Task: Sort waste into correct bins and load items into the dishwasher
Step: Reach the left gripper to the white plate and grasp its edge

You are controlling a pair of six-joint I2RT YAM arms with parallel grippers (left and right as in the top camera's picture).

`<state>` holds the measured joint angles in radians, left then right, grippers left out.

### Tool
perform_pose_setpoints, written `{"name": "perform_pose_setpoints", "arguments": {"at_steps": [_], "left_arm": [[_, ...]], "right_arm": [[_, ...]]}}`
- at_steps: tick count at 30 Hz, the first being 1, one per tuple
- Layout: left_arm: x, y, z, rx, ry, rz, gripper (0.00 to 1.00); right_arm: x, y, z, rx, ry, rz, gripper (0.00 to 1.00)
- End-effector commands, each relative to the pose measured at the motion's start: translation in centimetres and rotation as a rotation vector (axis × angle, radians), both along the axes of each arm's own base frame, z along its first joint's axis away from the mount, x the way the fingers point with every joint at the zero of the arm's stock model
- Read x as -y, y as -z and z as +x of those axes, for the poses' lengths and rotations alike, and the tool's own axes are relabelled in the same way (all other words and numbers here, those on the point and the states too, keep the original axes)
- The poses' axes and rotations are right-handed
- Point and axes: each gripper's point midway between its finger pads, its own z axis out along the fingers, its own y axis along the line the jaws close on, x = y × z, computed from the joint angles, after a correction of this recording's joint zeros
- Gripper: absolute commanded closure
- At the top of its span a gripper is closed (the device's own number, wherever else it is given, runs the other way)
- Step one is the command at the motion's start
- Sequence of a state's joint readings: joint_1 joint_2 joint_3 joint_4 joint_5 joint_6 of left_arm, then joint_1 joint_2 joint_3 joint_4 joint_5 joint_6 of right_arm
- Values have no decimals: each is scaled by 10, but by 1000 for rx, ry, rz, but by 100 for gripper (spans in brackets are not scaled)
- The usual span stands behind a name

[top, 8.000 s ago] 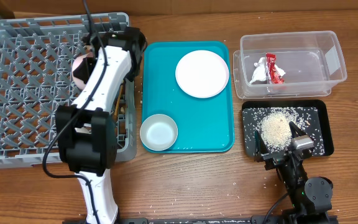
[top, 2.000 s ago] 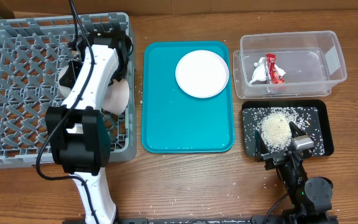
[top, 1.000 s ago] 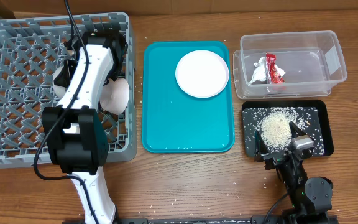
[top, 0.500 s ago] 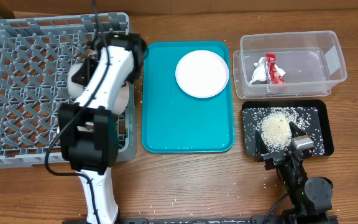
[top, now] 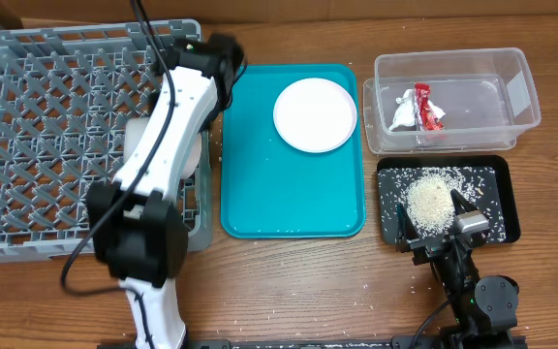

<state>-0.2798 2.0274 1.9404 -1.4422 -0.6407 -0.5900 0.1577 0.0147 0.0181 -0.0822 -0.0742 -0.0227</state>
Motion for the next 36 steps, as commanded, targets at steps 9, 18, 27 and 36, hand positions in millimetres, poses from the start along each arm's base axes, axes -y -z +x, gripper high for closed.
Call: {"name": "perform_pose_setpoints", "arguments": {"at_steps": [9, 18, 27, 36], "left_arm": [[189, -1, 50, 154, 490, -645, 38], [192, 118, 64, -2, 320, -618, 44], [184, 151, 39, -142, 228, -625, 96], [86, 14, 21, 28, 156, -296, 96]], "right_arm": [[1, 1, 0, 5, 5, 0, 0], [1, 1, 0, 5, 5, 0, 0], [1, 1, 0, 5, 5, 0, 1], [1, 1, 0, 5, 5, 0, 0]]}}
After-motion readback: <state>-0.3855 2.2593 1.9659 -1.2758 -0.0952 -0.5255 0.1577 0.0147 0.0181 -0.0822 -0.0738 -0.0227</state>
